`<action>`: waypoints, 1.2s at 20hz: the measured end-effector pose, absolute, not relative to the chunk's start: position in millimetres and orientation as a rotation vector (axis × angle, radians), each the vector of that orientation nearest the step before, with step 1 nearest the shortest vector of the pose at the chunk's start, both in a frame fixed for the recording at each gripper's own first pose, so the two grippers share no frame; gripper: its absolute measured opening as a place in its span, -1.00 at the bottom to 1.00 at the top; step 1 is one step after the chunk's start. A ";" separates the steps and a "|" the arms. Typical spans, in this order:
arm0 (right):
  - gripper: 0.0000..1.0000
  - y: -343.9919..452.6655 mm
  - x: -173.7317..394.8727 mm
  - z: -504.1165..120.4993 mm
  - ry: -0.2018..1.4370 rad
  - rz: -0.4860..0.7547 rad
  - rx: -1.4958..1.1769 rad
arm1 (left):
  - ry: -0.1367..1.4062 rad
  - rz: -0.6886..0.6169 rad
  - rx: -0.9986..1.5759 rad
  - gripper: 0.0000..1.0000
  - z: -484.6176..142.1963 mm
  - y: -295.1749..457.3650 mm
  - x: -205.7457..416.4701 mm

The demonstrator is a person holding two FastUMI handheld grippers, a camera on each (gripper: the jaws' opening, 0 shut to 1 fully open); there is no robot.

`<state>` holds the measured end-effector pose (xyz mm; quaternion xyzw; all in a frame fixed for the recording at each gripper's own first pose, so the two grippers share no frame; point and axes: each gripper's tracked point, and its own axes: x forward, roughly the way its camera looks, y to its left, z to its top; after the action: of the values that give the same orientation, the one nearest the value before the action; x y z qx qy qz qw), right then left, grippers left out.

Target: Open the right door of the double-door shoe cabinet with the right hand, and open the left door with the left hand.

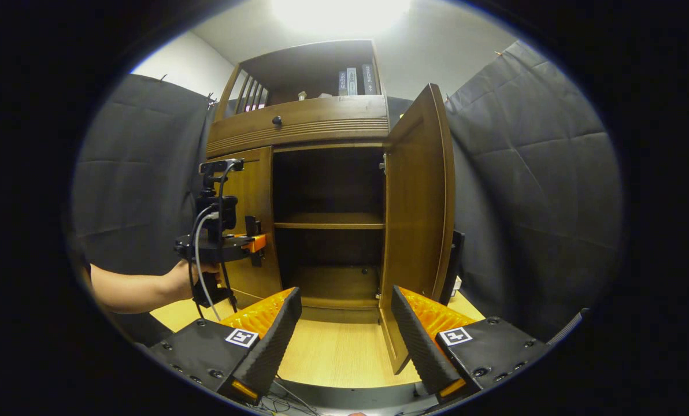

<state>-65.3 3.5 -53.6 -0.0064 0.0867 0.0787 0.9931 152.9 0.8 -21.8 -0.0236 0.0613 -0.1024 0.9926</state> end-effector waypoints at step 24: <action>0.86 88.6 -30.9 -61.6 0.167 0.358 -0.031 | 0.156 -0.108 -0.064 -0.54 -30.6 88.8 54.6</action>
<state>-30.9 88.6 -61.6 -0.0156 0.0830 0.1779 0.9804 54.6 88.8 -30.6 -0.0319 0.0779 -0.0540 0.9950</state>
